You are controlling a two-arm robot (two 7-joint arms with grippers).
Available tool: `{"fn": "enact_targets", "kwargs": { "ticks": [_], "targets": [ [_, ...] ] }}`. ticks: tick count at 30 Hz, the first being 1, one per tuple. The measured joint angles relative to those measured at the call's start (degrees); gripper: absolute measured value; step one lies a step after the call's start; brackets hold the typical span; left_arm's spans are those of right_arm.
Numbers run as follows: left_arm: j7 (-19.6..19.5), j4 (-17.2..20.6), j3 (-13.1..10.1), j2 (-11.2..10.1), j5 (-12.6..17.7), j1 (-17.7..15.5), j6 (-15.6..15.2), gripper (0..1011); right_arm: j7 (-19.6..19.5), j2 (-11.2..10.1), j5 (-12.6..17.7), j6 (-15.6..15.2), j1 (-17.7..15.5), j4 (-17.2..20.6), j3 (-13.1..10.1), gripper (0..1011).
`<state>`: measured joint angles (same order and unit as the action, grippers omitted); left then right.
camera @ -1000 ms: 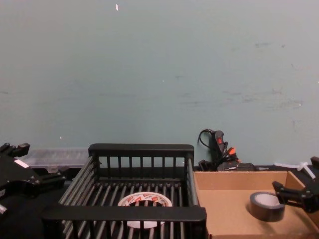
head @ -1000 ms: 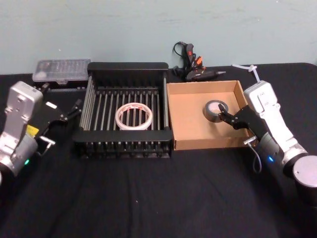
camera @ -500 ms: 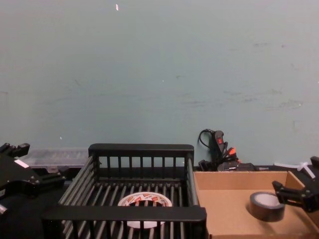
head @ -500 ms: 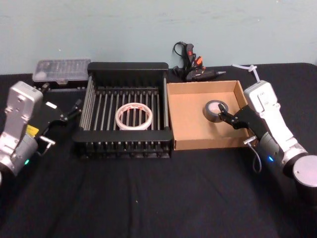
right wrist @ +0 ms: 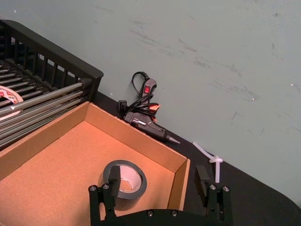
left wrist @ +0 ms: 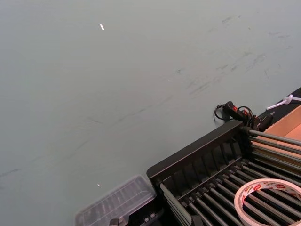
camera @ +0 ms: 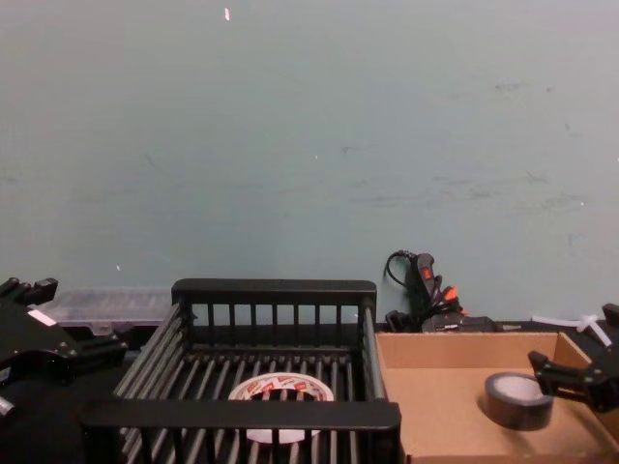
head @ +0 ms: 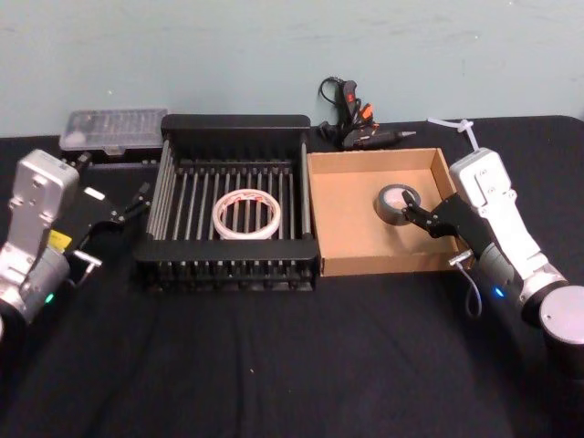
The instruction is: Pick up the white tape and place it into the black box , Pick up the silver tape and place it into the brown box.
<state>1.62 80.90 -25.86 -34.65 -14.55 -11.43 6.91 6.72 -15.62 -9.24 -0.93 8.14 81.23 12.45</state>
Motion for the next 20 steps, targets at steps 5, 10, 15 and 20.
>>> {"fn": "enact_targets", "kwargs": {
  "ticks": [5,10,15,20],
  "targets": [
    [0.0,0.0,0.0,0.0,0.0,0.0,0.0,1001,0.0,0.0,0.0,0.0,0.0,0.0,0.0,1002],
    [0.0,0.0,0.0,0.0,0.0,0.0,0.0,1001,0.0,0.0,0.0,0.0,0.0,0.0,0.0,1002],
    [0.0,0.0,0.0,0.0,0.0,0.0,0.0,1001,0.0,0.0,0.0,0.0,0.0,0.0,0.0,1002],
    [0.0,0.0,0.0,0.0,0.0,0.0,0.0,1001,0.0,0.0,0.0,0.0,0.0,0.0,0.0,1002]
  ]
}}
